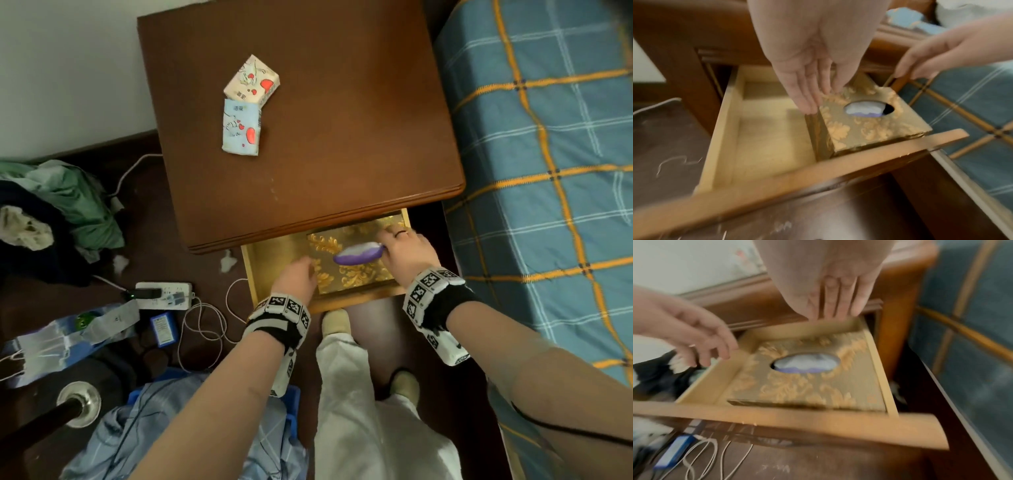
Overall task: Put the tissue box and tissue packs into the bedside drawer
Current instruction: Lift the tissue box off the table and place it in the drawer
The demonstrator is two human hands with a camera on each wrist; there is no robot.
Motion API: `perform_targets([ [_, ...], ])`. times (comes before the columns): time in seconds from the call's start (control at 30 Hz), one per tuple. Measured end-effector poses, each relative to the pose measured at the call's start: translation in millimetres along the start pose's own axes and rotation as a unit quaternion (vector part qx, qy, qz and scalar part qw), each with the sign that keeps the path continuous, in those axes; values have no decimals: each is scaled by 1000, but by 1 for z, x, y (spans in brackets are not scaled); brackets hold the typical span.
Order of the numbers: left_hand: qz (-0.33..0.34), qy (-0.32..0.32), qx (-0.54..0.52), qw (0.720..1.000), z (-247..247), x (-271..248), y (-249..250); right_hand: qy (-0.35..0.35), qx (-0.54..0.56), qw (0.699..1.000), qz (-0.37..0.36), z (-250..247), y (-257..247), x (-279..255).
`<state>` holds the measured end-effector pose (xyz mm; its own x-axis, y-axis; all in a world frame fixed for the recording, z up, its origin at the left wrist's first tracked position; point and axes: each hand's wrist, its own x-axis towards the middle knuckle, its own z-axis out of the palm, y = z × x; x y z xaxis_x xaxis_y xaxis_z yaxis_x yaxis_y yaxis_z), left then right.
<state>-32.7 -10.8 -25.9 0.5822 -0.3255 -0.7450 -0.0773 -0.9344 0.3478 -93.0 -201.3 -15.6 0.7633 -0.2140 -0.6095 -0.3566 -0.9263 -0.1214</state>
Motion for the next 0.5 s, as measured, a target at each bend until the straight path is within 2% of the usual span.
perform_targets([
  [0.07, 53, 24, 48, 997, -20, -13, 9, 65, -49, 992, -99, -28, -17, -5],
  [0.13, 96, 81, 51, 991, -46, -23, 17, 126, -67, 976, -165, -57, -30, -8],
  [0.2, 109, 163, 5, 981, -77, -22, 19, 123, -14, 973, -196, -86, -44, 0],
  [0.3, 84, 266, -25, 960, -125, -5, 21, 117, -3, 977, -178, -126, -64, 30],
  [0.37, 49, 308, -21, 950, -154, 15, 23, 126, -3, 976, -176, -150, -80, 59],
  [0.5, -24, 303, -110, 946, -194, 54, 26, 121, 14, 976, -183, -181, -112, 117],
])
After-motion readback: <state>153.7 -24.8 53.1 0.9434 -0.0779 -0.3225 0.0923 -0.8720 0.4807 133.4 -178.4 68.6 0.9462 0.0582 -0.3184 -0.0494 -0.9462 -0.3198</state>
